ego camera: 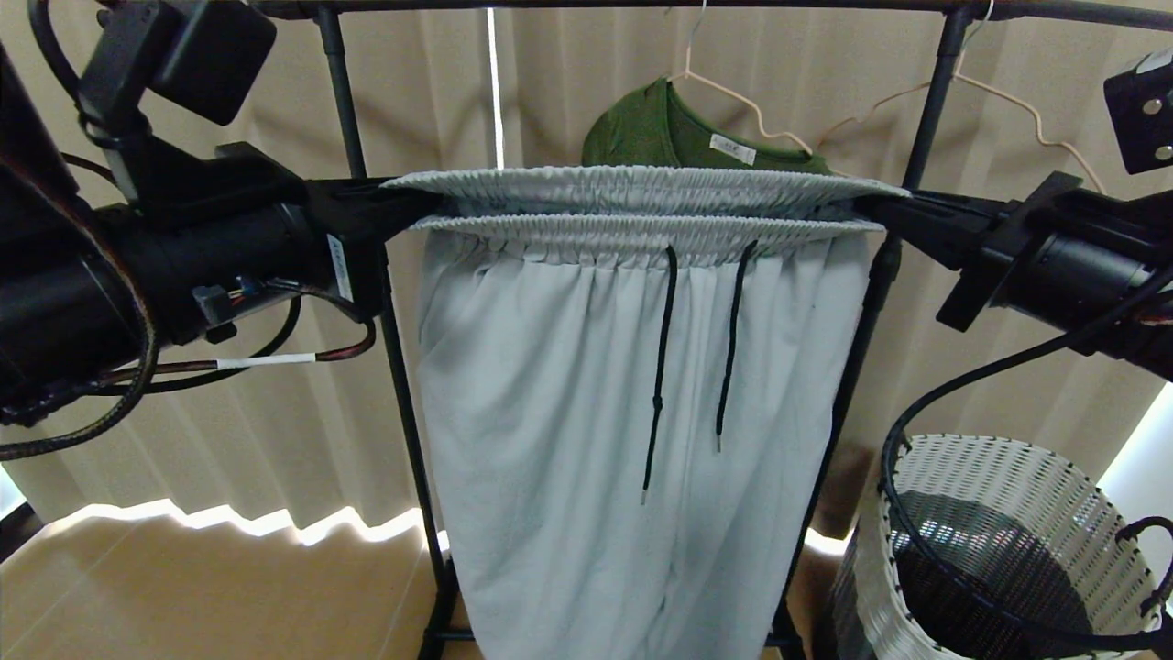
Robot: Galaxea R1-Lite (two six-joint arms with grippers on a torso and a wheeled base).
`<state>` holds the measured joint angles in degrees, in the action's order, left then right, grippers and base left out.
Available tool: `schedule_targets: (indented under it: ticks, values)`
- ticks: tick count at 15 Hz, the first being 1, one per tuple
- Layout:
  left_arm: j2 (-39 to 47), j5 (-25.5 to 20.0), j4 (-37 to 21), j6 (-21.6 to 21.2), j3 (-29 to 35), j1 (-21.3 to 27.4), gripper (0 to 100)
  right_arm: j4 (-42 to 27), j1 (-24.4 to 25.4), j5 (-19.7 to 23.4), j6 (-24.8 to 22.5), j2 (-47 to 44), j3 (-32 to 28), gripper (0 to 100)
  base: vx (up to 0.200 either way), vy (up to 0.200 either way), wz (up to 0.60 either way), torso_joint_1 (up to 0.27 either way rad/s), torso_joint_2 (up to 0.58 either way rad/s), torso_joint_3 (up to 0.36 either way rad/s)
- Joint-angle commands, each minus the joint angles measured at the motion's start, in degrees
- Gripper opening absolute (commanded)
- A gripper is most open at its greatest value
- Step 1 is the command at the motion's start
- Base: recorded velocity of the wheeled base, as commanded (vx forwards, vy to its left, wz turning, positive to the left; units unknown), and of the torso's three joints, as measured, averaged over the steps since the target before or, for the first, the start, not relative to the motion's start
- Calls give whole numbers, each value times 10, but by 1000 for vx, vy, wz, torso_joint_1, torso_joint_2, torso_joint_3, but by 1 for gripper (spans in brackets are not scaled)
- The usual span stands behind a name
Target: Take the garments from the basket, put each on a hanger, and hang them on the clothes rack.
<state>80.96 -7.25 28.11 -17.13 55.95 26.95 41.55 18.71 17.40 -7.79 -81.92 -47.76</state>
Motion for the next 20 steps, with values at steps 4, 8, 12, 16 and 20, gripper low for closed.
schedule_targets:
  ticks: [4, 8, 12, 16, 20]
  values:
    - [-1, 0, 0, 0, -1, 6, 0, -24, 0, 1, 0, 7, 1, 0, 0, 0, 0, 0, 0, 0]
    - [-3, 0, 0, 0, -23, 6, 0, -24, 1, 2, 2, 19, 31, 100, 0, 0, 0, 0, 0, 0]
    - [-3, 20, 0, 1, -40, -12, 0, 6, 29, 6, 6, 72, 120, 100, 0, 0, 0, 0, 0, 0]
    - [3, 39, -1, 1, -49, -14, 0, 31, 60, 9, 6, 106, 172, 100, 0, 0, 0, 0, 0, 0]
    - [5, 48, 0, 1, -72, -24, 0, 30, 64, 53, 26, 136, 193, 100, 0, 0, 0, 0, 0, 0]
